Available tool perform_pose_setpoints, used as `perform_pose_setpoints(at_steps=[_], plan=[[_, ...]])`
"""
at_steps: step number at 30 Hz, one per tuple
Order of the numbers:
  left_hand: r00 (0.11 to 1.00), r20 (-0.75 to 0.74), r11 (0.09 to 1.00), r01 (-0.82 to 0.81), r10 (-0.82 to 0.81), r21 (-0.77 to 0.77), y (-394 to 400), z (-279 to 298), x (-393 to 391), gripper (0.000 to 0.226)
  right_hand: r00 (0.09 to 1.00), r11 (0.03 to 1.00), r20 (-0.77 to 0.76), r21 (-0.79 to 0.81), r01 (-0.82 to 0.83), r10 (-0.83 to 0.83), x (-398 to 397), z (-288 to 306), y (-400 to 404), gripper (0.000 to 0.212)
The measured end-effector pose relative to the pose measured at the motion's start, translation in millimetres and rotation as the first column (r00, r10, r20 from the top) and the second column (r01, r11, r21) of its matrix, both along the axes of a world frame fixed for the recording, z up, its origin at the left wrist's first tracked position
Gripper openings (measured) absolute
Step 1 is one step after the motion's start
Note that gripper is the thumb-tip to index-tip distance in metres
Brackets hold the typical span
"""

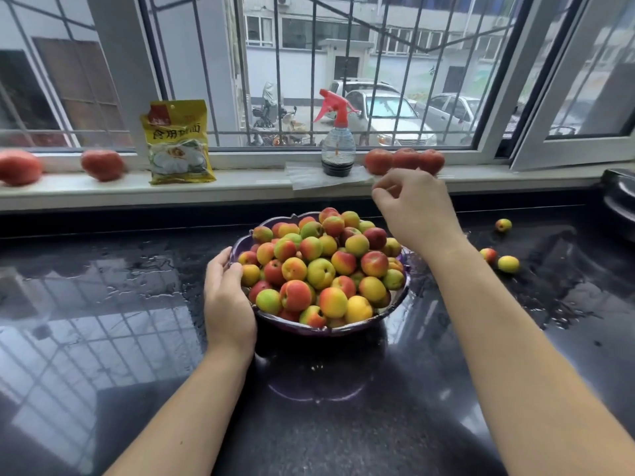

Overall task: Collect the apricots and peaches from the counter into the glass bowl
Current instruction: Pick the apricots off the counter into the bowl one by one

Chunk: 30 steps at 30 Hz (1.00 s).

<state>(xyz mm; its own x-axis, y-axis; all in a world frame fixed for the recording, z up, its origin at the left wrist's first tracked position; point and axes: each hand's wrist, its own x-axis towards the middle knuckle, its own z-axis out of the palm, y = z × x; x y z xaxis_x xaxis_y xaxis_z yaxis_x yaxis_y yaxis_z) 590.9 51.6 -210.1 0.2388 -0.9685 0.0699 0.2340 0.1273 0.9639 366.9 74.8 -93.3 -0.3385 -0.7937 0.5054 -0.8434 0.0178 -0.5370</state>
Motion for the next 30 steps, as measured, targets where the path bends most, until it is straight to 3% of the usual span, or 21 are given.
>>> perform_pose_setpoints(at_steps=[3,6,8,12,15,21,24,26,28,30], plan=[[0.999,0.042,0.999,-0.035,0.035,-0.004,3,0,-2,0.039,0.980,0.978,0.039,0.080,0.193,-0.196,-42,-26,0,0.022],[0.990,0.133,0.999,-0.048,0.049,-0.010,12,-3,-10,0.049,0.929,0.859,-0.169,0.355,0.369,-0.329,-87,-61,10,0.031],[0.979,0.202,0.999,-0.030,0.036,-0.033,21,-4,-19,0.053,0.879,0.770,-0.327,0.436,0.465,-0.347,-110,-76,21,0.031],[0.955,0.295,0.998,-0.011,0.030,-0.067,29,-5,-28,0.053,0.794,0.690,-0.513,0.446,0.570,-0.325,-145,-89,24,0.036],[0.962,0.274,0.998,-0.002,0.019,-0.063,28,-7,-27,0.053,0.776,0.632,-0.551,0.492,0.599,-0.306,-161,-94,17,0.045],[0.972,0.233,0.999,0.016,-0.004,-0.052,25,-10,-25,0.061,0.736,0.636,-0.621,0.459,0.620,-0.268,-162,-99,9,0.039],[0.970,0.244,0.999,0.020,-0.009,-0.043,24,-10,-24,0.065,0.809,0.743,-0.522,0.422,0.520,-0.270,-146,-91,8,0.033],[0.973,0.232,0.999,0.022,-0.013,-0.036,24,-10,-24,0.068,0.920,0.887,-0.291,0.302,0.348,-0.262,-124,-74,8,0.033],[0.975,0.222,1.000,0.018,-0.012,-0.024,23,-10,-24,0.071,0.987,0.988,-0.089,0.062,0.142,-0.136,-90,-46,13,0.033],[0.979,0.203,1.000,0.001,0.003,-0.021,23,-11,-22,0.076,0.998,0.994,0.011,-0.082,-0.066,0.067,-48,-10,23,0.033]])
